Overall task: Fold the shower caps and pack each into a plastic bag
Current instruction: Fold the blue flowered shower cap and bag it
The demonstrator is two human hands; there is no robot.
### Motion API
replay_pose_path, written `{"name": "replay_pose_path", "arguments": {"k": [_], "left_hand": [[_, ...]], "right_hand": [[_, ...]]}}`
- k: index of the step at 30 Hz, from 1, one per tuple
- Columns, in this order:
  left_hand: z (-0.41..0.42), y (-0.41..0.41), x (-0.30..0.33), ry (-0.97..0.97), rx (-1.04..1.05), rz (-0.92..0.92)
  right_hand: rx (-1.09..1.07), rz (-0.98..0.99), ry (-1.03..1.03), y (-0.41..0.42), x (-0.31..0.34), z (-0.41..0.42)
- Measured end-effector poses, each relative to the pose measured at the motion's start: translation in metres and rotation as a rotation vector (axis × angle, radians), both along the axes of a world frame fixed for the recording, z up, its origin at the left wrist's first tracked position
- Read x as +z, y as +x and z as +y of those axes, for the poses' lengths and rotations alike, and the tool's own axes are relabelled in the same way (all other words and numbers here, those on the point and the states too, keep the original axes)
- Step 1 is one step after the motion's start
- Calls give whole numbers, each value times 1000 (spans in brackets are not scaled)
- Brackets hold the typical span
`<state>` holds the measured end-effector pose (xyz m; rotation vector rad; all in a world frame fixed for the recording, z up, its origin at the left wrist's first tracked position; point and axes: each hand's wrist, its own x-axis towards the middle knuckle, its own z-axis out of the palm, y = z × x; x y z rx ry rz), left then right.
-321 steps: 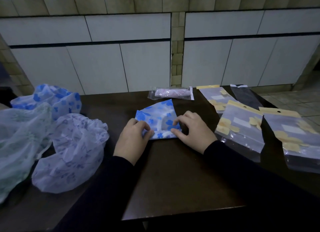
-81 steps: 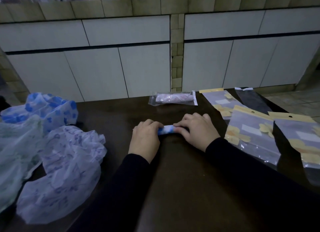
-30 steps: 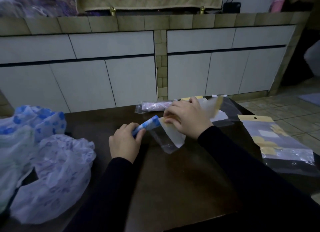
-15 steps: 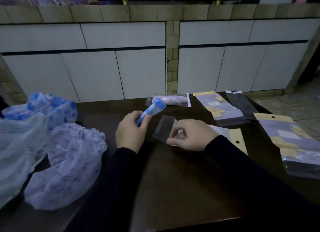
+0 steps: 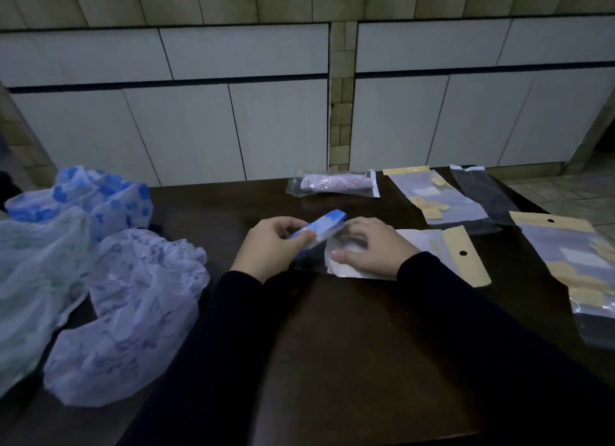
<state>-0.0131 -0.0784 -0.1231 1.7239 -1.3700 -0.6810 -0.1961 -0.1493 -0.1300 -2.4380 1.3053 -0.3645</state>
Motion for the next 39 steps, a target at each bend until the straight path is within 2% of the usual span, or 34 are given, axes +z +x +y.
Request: {"name": "replay_pose_path", "arguments": {"k": [6, 16, 23, 30, 33, 36, 39], "left_hand": [[3, 2, 3, 137, 79, 31], [4, 1, 5, 208, 123, 28], [3, 1, 5, 233, 112, 15], [7, 0, 9, 241, 98, 33], [8, 0, 10, 240, 90, -34], [10, -2, 9, 181, 112, -202], [12, -7, 9, 14, 195, -334]], "right_hand": [[-20, 28, -13, 0, -2, 0], [-129, -154, 8, 2, -8, -1], [-12, 17, 66, -11, 2, -2], [-74, -77, 46, -8, -2, -4], [-94, -181, 94, -11, -3, -3], [-84, -280, 107, -14, 0, -2], [-62, -339, 100, -15, 1, -2]]}}
